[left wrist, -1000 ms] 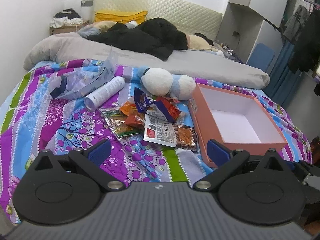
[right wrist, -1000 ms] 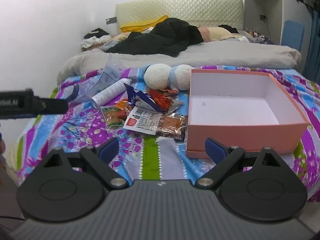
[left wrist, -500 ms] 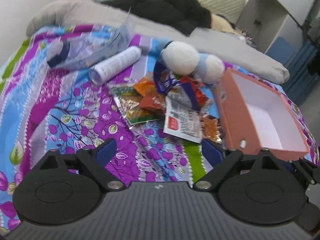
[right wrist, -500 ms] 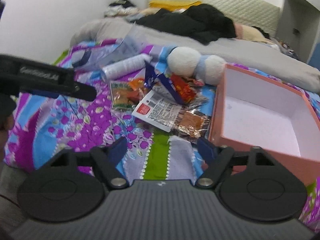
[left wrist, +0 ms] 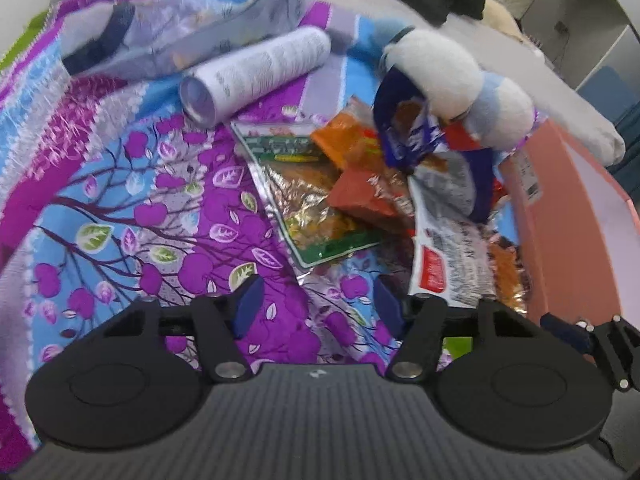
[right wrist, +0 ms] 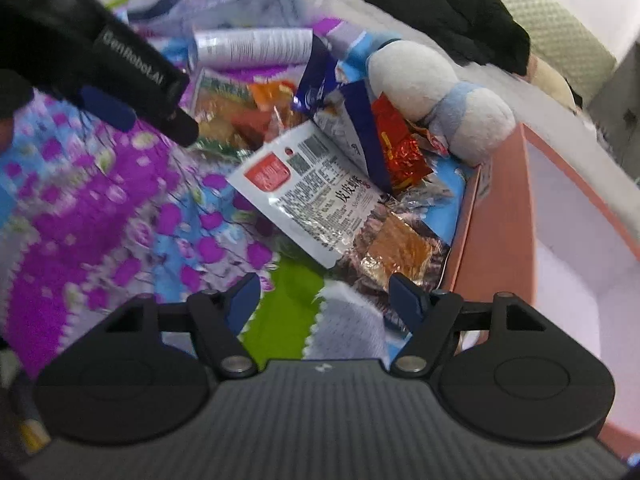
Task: Organize snacks
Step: 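Lower the left tool onto the green bag while the right tool reaches the white shrimp bag, then close the right tool on the white shrimp bag and lift it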
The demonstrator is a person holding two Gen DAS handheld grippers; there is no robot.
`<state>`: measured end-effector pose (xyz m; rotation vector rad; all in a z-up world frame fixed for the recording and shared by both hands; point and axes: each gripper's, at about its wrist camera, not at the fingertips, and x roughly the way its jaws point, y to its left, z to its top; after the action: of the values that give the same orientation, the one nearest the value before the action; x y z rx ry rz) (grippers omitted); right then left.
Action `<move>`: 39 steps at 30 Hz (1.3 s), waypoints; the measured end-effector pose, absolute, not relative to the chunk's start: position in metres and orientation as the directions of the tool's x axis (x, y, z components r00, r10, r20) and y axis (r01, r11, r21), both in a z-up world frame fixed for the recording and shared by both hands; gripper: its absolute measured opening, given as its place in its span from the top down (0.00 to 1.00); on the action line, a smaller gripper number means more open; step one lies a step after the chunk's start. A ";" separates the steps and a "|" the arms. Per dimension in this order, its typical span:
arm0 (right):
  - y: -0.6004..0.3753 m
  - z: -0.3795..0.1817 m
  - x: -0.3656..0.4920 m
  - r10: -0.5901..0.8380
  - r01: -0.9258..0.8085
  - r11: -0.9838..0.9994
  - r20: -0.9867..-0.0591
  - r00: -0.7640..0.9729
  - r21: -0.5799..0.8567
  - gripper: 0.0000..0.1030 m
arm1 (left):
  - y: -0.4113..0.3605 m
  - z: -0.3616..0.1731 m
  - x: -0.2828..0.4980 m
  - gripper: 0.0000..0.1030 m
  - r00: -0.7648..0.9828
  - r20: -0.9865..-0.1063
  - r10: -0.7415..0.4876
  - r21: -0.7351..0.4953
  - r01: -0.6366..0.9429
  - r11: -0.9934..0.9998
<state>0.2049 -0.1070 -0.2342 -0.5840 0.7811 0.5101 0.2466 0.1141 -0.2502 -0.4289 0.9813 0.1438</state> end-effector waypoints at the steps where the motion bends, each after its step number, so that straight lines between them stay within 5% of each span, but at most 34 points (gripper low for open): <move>1: -0.105 -0.239 0.209 0.199 -0.623 0.720 -0.768 0.608 -0.307 0.30 | 0.115 -0.255 0.248 0.41 0.550 -0.832 -0.076 -0.287 -0.308 0.907; 11: -0.084 -0.275 0.219 0.147 -0.646 0.576 -0.714 0.685 -0.501 0.30 | 0.117 -0.282 0.271 0.49 0.517 -0.851 -0.093 -0.295 -0.324 0.899; 12: -0.083 -0.274 0.219 0.151 -0.642 0.575 -0.705 0.693 -0.507 0.30 | 0.117 -0.283 0.272 0.56 0.532 -0.842 -0.087 -0.300 -0.327 0.896; 21: -0.083 -0.271 0.220 0.180 -0.664 0.561 -0.710 0.681 -0.494 0.67 | 0.123 -0.278 0.264 0.83 0.552 -0.828 -0.098 -0.326 -0.331 0.886; 28: -0.090 -0.257 0.206 0.190 -0.664 0.579 -0.713 0.674 -0.473 0.80 | 0.122 -0.262 0.245 0.90 0.575 -0.808 -0.128 -0.362 -0.314 0.878; 39: -0.106 -0.234 0.157 0.218 -0.679 0.595 -0.726 0.652 -0.431 0.81 | 0.113 -0.246 0.181 0.92 0.570 -0.804 -0.172 -0.413 -0.326 0.850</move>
<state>0.1566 -0.1060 -0.2340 -0.7646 0.6758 0.5694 0.1805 0.1125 -0.2464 -0.5694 0.9742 0.0965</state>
